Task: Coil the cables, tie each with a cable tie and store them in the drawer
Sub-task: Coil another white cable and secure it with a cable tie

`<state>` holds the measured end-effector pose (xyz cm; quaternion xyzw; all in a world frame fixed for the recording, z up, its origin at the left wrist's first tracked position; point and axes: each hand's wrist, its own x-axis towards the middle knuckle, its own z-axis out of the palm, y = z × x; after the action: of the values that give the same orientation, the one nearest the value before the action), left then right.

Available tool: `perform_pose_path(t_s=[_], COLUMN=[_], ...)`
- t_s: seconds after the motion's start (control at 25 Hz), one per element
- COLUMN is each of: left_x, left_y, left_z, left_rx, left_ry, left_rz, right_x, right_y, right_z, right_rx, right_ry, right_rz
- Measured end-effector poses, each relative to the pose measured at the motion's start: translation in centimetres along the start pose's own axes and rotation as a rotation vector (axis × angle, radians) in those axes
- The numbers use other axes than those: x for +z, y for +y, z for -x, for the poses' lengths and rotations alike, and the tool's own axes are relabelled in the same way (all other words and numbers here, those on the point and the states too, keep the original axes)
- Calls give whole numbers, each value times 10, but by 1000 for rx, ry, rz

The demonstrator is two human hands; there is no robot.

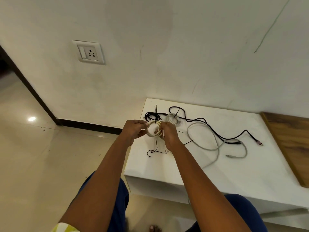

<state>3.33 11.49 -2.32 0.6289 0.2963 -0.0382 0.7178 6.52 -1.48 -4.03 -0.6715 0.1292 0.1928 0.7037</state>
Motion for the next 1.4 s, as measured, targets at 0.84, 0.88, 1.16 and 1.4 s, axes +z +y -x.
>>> perform_pose_path(t_s=[0.84,0.88,1.16,1.4], left_x=[-9,-8,2,23], left_y=[-24,-23,-26,-55], left_z=[-21,-21,-2,47], left_rx=[84,94,327,780], left_ry=[211,204,321,185], left_rz=[-651,-683,-886,-837], right_x=[-40,-47,-57,-37], right_y=[16,14,46,83], right_z=[11,13,42,48], right_rx=[-339,-337,-572,-758], right_ry=[37,39,-138,-119], right_rz=[618,608,862,1173])
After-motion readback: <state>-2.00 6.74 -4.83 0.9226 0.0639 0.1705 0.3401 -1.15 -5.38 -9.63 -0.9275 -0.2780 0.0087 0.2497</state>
